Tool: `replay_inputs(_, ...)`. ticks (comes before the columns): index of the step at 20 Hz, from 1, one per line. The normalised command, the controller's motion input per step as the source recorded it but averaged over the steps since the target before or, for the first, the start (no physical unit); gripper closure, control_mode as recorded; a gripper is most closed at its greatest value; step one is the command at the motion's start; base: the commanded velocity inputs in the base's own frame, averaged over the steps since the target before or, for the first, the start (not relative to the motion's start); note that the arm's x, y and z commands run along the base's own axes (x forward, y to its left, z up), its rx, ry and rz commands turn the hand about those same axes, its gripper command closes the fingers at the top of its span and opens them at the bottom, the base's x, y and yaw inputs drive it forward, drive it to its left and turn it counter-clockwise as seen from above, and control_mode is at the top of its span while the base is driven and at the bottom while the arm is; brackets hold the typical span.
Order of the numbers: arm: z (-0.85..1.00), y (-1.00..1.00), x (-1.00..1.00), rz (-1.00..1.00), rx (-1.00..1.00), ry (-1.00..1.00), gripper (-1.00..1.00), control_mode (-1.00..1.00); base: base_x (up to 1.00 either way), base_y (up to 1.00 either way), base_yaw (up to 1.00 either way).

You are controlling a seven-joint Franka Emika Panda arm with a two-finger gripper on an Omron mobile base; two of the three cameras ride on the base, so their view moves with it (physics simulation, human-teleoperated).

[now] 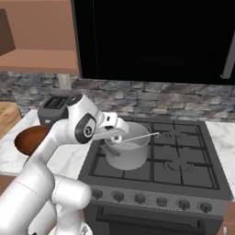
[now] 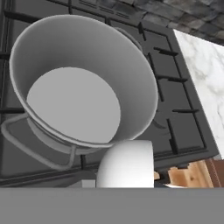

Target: Open the cabinet and move the ladle to the pot. Then close the cabinet.

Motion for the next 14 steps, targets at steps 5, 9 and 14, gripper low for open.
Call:
replay_inputs(5, -0.05, -0.03, 0.24, 0.04, -0.04, 0.02, 1.0, -1.0, 0.0, 0.0, 0.0)
replay_inputs(9, -0.05, -0.05, 0.2, 0.04, 0.0, 0.04, 1.0, -1.0, 0.0, 0.0, 0.0)
replay_inputs(14, -0.06, -0.03, 0.06, 0.03, 0.0, 0.05, 1.0, -1.0, 0.0, 0.0, 0.0)
